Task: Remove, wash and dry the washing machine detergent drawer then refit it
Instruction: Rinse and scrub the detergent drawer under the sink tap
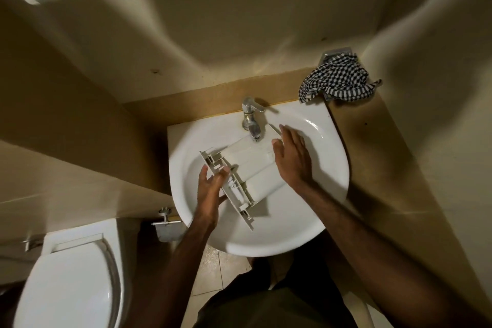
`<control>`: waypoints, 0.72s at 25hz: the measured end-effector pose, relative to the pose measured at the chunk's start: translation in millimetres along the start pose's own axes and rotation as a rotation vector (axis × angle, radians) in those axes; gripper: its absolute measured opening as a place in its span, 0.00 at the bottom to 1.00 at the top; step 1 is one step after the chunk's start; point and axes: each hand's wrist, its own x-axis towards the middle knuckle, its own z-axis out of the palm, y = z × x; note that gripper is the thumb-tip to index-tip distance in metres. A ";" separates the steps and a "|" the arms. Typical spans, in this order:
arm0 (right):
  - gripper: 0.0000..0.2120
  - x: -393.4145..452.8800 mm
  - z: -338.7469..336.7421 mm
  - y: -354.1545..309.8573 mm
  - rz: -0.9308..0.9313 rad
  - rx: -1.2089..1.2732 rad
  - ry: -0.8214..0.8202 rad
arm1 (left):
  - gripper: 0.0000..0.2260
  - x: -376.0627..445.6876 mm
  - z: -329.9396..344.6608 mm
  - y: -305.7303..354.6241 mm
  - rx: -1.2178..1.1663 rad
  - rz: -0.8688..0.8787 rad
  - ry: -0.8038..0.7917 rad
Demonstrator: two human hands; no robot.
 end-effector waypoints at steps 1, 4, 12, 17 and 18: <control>0.20 4.6 2.9 -0.9 -0.072 -0.024 0.005 | 0.41 -0.3 3.2 -0.7 0.008 0.006 0.026; 0.22 20.6 10.2 -1.7 -0.200 -0.093 -0.059 | 0.40 1.5 10.3 -1.0 0.068 0.055 0.021; 0.25 -13.3 30.9 9.4 -0.318 -0.390 0.056 | 0.23 6.7 13.5 4.5 0.130 0.142 -0.091; 0.20 11.3 -2.9 22.0 -0.394 -0.355 -0.015 | 0.25 12.9 20.9 4.0 0.165 0.162 -0.096; 0.18 26.0 -5.0 17.9 -0.374 -0.356 -0.042 | 0.25 14.0 20.8 3.4 0.179 0.162 -0.092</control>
